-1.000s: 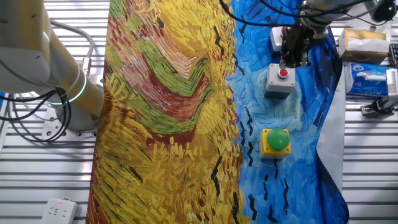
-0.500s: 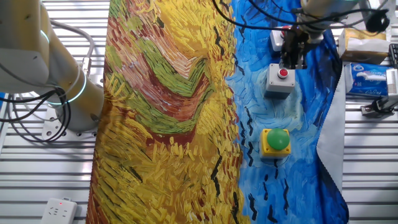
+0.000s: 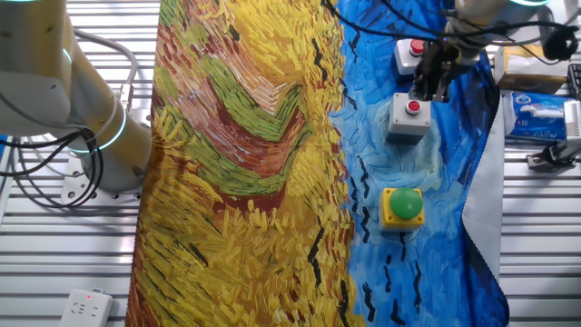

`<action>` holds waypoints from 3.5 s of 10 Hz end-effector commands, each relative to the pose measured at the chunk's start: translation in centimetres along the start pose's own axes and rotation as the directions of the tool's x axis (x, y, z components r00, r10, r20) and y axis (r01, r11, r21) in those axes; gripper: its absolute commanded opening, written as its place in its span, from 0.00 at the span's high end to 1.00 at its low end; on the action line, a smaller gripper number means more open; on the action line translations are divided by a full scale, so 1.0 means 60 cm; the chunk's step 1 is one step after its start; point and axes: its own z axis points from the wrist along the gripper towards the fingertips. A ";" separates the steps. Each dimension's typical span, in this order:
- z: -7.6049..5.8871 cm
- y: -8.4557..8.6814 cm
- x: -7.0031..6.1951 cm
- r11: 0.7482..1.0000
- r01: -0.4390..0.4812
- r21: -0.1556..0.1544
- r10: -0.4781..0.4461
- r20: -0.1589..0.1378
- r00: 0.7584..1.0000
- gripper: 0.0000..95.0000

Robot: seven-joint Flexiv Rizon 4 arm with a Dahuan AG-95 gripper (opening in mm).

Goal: Press three buttons from left to right in sequence

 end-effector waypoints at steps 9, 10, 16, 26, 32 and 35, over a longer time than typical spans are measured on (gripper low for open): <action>0.011 0.185 -0.059 0.995 -0.102 -0.007 0.102 0.047 0.994 1.00; 0.014 0.194 -0.061 0.994 -0.107 -0.008 0.107 0.052 0.993 1.00; 0.023 0.238 -0.061 0.991 -0.135 -0.014 0.136 0.059 0.989 1.00; 0.081 0.232 -0.059 0.993 -0.117 -0.024 0.118 0.044 0.992 1.00; 0.109 0.230 -0.066 0.995 -0.102 -0.015 0.102 0.045 0.994 1.00; 0.068 0.236 -0.054 0.996 -0.094 -0.010 0.094 0.043 0.995 1.00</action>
